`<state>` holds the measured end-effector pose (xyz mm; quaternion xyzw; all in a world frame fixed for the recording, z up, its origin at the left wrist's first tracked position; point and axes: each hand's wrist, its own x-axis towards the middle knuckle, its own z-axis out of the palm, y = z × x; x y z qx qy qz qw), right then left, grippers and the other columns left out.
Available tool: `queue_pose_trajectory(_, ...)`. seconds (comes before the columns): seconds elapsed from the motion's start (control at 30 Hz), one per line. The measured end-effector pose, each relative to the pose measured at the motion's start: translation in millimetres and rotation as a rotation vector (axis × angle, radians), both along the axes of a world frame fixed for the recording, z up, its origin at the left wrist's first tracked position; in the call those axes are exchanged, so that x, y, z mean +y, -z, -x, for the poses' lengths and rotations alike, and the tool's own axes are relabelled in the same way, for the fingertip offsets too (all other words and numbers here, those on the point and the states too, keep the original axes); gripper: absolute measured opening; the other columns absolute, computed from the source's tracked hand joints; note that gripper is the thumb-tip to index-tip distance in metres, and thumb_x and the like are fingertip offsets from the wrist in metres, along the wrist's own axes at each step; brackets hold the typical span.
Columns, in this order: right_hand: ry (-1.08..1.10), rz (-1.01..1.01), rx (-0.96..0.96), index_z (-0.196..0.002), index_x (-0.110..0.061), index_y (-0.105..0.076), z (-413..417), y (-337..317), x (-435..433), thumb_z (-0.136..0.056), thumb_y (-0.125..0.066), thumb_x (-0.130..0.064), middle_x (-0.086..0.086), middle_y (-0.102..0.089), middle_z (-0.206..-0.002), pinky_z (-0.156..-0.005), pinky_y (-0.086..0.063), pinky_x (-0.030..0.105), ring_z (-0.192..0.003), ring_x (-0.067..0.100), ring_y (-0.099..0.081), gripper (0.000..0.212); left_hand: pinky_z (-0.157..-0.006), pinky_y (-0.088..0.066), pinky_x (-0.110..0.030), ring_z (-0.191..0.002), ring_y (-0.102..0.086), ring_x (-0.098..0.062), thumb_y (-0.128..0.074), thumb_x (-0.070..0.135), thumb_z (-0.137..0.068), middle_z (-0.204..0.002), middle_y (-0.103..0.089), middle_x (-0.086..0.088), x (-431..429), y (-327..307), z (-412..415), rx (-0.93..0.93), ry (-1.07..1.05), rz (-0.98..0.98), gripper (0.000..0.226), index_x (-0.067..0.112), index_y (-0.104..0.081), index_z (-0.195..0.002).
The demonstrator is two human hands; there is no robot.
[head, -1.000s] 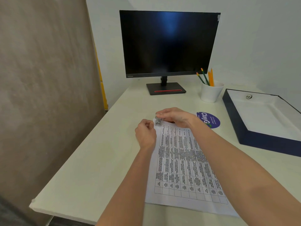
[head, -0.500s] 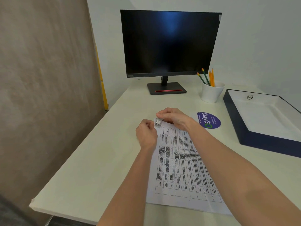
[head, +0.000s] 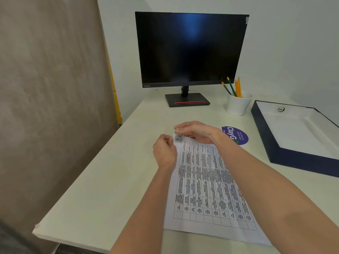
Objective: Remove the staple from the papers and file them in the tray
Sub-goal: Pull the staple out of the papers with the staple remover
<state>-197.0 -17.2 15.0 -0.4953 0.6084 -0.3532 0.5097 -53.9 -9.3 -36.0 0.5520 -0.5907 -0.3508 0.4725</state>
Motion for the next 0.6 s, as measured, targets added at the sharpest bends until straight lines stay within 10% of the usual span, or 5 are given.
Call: queue_pose_trajectory(0.6,-0.032,0.022,0.164,-0.126,-0.025,-0.055,1,5,0,-0.079,-0.072,-0.039,-0.001,-0.059,-0.115,-0.107,-0.038,0.04,-0.118,0.021,-0.053,0.052,-0.072,-0.047,-0.033,-0.073,-0.057,-0.022,-0.049,0.004,-0.091,-0.074,-0.06,0.001,-1,1,0,-0.011,-0.006,-0.012,0.016,0.01,-0.063,-0.085)
